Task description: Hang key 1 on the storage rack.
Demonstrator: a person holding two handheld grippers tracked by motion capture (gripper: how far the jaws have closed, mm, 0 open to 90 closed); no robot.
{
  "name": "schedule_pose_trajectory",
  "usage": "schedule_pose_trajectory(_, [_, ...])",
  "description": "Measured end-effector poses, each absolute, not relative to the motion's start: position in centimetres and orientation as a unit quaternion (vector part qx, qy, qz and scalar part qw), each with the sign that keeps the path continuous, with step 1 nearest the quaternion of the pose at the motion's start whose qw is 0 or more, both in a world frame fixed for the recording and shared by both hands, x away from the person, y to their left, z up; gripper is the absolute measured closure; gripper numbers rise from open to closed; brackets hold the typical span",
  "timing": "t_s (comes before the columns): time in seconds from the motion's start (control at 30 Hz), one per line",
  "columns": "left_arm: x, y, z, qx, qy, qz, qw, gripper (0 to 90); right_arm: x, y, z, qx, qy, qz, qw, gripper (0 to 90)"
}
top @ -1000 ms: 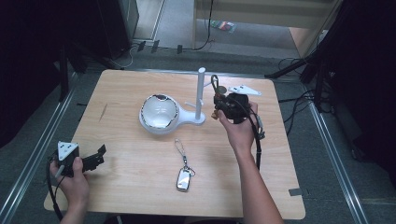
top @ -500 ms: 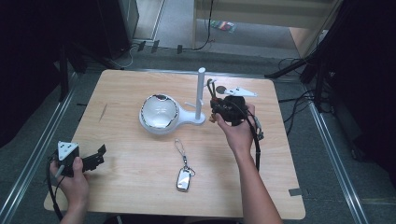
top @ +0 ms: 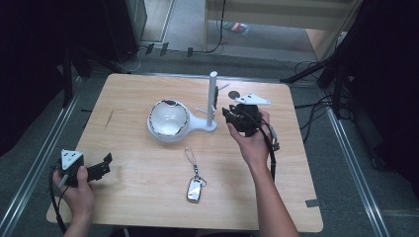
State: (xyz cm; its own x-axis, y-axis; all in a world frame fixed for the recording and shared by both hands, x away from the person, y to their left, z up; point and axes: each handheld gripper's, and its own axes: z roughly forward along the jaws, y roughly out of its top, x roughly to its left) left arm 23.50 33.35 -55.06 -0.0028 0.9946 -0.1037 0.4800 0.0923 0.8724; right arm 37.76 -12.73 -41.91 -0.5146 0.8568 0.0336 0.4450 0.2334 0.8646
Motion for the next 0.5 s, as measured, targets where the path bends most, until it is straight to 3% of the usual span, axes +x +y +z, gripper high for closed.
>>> schedule_pose_trajectory(0.23, [23.5, 33.3, -55.1, 0.588, 0.627, 0.329, 0.391, 0.0, 36.5, -12.3, -41.3, 0.412, 0.773, 0.416, 0.244, 68.2])
schedule_pose_trajectory(0.5, [23.5, 33.3, -55.0, 0.59, 0.626, 0.331, 0.389, 0.0, 34.9, -12.1, -41.6, 0.398, 0.802, 0.39, 0.213, 56.3])
